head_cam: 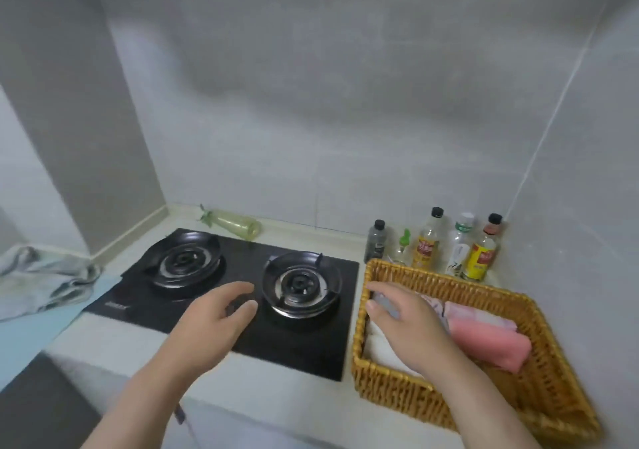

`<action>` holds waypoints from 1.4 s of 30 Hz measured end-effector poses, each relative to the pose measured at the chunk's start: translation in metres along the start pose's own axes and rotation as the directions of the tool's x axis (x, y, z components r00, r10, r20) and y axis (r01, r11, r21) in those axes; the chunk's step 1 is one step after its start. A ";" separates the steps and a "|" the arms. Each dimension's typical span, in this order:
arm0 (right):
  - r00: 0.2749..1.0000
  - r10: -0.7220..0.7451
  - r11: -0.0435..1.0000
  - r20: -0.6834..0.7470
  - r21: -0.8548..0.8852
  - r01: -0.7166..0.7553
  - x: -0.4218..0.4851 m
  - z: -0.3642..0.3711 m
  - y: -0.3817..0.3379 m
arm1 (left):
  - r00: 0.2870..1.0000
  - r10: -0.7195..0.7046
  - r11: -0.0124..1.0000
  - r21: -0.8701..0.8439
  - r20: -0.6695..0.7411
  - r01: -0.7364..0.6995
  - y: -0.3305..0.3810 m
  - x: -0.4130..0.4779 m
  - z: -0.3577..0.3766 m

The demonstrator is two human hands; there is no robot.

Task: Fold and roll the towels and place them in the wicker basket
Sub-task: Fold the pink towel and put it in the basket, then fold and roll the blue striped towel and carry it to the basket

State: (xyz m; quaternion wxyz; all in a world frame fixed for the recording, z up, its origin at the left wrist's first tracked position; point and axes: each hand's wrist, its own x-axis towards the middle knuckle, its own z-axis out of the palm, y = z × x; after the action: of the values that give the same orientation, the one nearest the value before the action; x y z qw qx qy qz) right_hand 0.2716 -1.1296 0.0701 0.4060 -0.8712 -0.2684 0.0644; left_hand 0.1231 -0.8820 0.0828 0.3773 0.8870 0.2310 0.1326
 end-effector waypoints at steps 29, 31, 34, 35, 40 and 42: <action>0.822 -0.349 0.932 0.450 0.074 0.355 -0.066 0.348 -0.333 | 0.822 -0.388 0.921 -0.133 -0.418 0.367 -0.304 -0.237 -0.326; 0.826 -0.340 0.934 0.449 0.060 0.352 -0.063 0.375 -0.352 | 0.834 -0.389 0.921 -0.142 -0.392 0.362 -0.331 -0.231 -0.348; 0.840 -0.316 0.942 0.442 0.043 0.332 -0.057 0.403 -0.376 | 0.847 -0.385 0.923 -0.160 -0.367 0.351 -0.360 -0.217 -0.373; 0.845 -0.310 0.944 0.436 0.040 0.326 -0.053 0.411 -0.382 | 0.853 -0.377 0.926 -0.166 -0.361 0.339 -0.368 -0.211 -0.380; 0.865 -0.276 0.957 0.420 0.040 0.286 -0.029 0.445 -0.399 | 0.884 -0.362 0.931 -0.162 -0.296 0.327 -0.402 -0.177 -0.402; 0.867 -0.265 0.960 0.423 0.030 0.279 -0.016 0.459 -0.403 | 0.906 -0.350 0.935 -0.150 -0.238 0.322 -0.417 -0.159 -0.407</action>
State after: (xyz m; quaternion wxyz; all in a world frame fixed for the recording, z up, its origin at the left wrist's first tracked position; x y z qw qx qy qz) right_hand -0.0614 -0.6171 0.0633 0.3292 -0.7963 -0.4708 0.1894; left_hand -0.3096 -0.4614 0.0452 0.4077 0.7871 0.4206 0.1932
